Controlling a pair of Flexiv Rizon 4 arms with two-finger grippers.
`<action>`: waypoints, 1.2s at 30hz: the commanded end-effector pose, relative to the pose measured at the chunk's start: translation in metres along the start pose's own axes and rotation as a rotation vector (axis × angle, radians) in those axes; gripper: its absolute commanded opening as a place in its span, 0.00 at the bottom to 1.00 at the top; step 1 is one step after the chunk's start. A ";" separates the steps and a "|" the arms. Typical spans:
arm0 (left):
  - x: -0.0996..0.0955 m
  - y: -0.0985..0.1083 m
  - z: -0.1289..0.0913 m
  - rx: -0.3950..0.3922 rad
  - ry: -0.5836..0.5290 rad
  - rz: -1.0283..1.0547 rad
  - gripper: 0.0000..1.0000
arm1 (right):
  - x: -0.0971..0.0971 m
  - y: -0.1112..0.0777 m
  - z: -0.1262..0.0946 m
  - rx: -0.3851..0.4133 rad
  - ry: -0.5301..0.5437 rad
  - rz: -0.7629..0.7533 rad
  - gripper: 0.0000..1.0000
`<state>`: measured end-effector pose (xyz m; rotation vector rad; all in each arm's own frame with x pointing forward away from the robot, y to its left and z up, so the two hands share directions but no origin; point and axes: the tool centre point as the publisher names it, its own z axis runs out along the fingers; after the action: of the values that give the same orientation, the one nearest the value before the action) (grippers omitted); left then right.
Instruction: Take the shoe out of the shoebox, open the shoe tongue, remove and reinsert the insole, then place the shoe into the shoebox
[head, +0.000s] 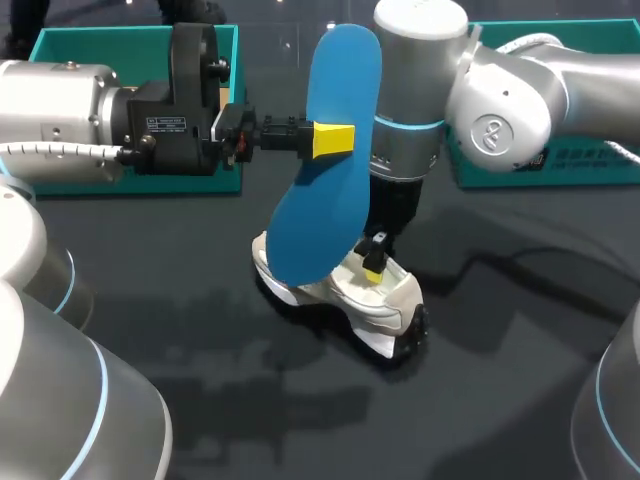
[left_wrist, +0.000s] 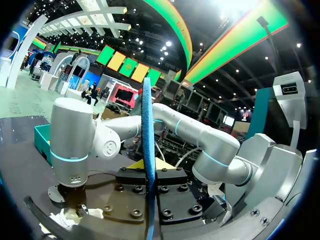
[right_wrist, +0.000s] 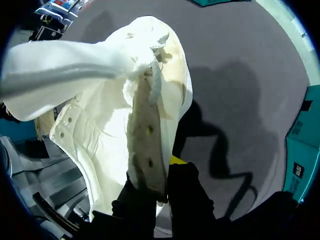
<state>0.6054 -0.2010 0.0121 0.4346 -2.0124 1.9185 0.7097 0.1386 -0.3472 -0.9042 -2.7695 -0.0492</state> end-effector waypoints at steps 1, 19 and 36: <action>0.000 0.001 0.001 0.001 -0.001 0.000 0.00 | 0.002 -0.016 -0.008 -0.094 -0.002 0.151 0.00; 0.000 0.001 0.001 0.001 -0.001 0.000 0.00 | 0.003 -0.016 -0.009 -0.085 0.029 0.454 0.00; 0.000 0.001 0.001 0.001 -0.001 0.000 0.00 | 0.013 -0.017 -0.007 -0.134 0.053 0.627 0.00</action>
<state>0.6054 -0.2010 0.0121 0.4347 -2.0124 1.9185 0.6930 0.1337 -0.3386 -1.7262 -2.3322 -0.1400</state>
